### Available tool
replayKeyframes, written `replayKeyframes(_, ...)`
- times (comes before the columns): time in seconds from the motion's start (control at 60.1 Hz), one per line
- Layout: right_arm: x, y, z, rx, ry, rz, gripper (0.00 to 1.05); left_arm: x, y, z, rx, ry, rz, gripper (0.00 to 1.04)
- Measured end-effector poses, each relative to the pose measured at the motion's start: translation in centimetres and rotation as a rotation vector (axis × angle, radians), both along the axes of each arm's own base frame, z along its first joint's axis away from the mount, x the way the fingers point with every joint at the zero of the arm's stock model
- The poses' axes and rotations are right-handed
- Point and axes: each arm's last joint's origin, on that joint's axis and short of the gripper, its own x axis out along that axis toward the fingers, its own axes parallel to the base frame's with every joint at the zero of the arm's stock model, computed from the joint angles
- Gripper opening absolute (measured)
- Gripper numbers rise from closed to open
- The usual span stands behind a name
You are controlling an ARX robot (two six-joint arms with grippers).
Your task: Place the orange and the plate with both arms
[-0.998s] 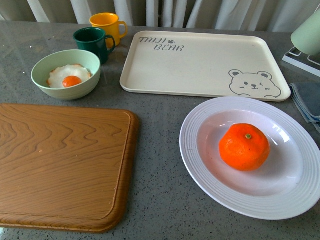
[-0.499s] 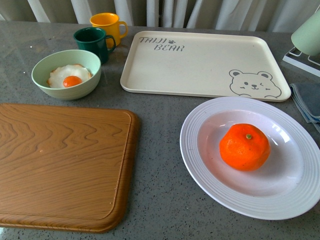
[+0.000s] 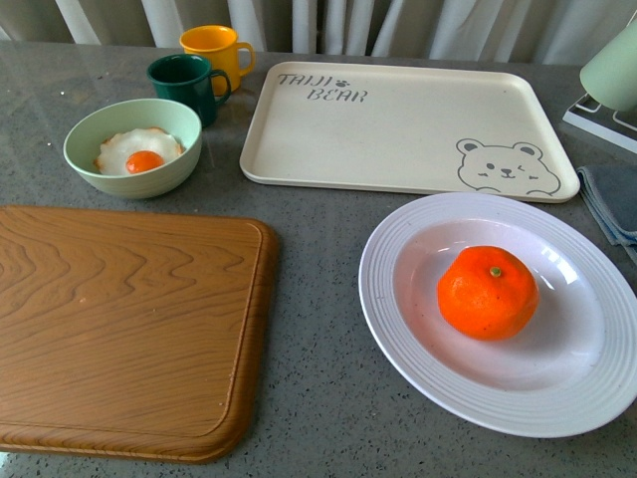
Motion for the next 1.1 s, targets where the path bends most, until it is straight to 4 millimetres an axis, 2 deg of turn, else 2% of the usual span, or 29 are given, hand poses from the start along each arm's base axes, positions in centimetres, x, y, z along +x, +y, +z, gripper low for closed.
replayKeyframes(0.316, 0.0, 0.0, 0.0, 0.0, 0.0, 0.0, 0.96, 0.0, 0.0, 0.0, -0.001, -0.001, 0.0, 0.03)
replayKeyframes(0.366, 0.0, 0.0, 0.0, 0.0, 0.0, 0.0, 0.96, 0.0, 0.0, 0.0, 0.0, -0.001, 0.0, 0.12)
replayKeyframes(0.416, 0.0, 0.0, 0.0, 0.0, 0.0, 0.0, 0.96, 0.0, 0.0, 0.0, 0.0, -0.001, 0.0, 0.26)
replayKeyframes(0.648, 0.0, 0.0, 0.0, 0.0, 0.0, 0.0, 0.96, 0.0, 0.0, 0.0, 0.0, -0.001, 0.0, 0.65)
replayKeyframes(0.781, 0.0, 0.0, 0.0, 0.0, 0.0, 0.0, 0.96, 0.0, 0.0, 0.0, 0.002, -0.001, 0.0, 0.97)
replayKeyframes(0.815, 0.0, 0.0, -0.1, 0.045, 0.083, 0.005, 0.96, 0.0, 0.0, 0.0, 0.002, -0.001, 0.0, 0.95)
replayKeyframes(0.831, 0.1, -0.1, -0.1, 0.119, 0.236, 0.011, 0.96, 0.0, 0.0, 0.0, 0.002, -0.001, 0.0, 0.95)
replayKeyframes(0.898, 0.5, -0.3, 0.1, 0.258, 0.483, -0.077, 0.96, 0.0, 0.0, 0.0, 0.002, -0.001, -0.001, 0.96)
replayKeyframes(0.998, 1.6, -0.6, -0.3, 0.371, 0.57, -0.157, 0.96, 0.0, 0.0, 0.0, 0.002, -0.001, 0.0, 0.96)
replayKeyframes(1.097, 3.9, -0.4, -1.0, 0.456, 0.595, -0.181, 0.96, 0.0, 0.0, 0.0, 0.002, -0.001, 0.0, 0.96)
